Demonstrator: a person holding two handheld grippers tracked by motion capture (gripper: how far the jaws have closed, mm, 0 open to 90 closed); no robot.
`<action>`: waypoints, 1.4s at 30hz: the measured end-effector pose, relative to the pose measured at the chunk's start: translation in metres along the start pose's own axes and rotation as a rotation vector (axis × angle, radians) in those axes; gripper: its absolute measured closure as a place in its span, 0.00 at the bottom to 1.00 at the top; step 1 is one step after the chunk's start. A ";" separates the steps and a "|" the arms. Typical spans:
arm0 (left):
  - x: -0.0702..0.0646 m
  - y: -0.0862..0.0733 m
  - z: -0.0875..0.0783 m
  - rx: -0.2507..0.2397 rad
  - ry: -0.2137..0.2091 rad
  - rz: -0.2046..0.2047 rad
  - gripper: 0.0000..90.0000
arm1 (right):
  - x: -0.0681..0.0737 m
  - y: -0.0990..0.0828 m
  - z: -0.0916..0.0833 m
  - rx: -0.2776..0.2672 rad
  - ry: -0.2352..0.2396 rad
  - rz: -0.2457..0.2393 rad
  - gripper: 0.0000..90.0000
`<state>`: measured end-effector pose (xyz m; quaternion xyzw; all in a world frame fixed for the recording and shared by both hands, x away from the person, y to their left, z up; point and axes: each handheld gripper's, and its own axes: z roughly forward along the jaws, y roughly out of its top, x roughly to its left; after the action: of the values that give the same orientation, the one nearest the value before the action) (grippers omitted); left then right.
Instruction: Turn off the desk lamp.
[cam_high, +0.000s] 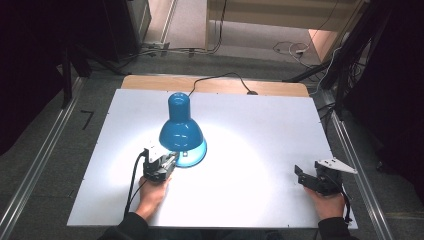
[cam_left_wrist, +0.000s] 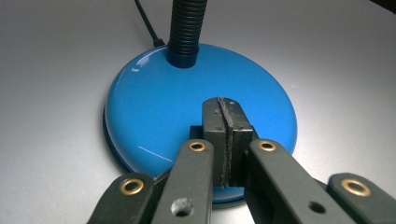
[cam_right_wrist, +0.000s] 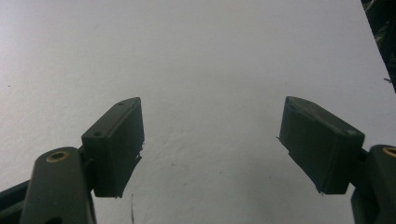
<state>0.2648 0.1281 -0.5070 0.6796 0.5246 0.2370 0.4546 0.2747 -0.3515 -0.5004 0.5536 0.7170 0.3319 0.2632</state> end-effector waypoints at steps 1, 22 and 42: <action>-0.001 0.000 0.001 0.002 -0.002 0.001 1.00 | 0.000 0.000 0.000 0.000 0.000 -0.001 0.23; -0.008 -0.001 0.013 0.012 -0.018 0.019 1.00 | -0.001 0.000 0.000 -0.003 0.000 0.000 0.23; -0.011 -0.001 0.016 -0.002 -0.007 0.029 1.00 | 0.001 0.000 0.000 0.001 0.004 -0.003 0.23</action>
<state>0.2731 0.1122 -0.5138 0.6875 0.5130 0.2417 0.4535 0.2746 -0.3509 -0.5007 0.5520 0.7185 0.3322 0.2622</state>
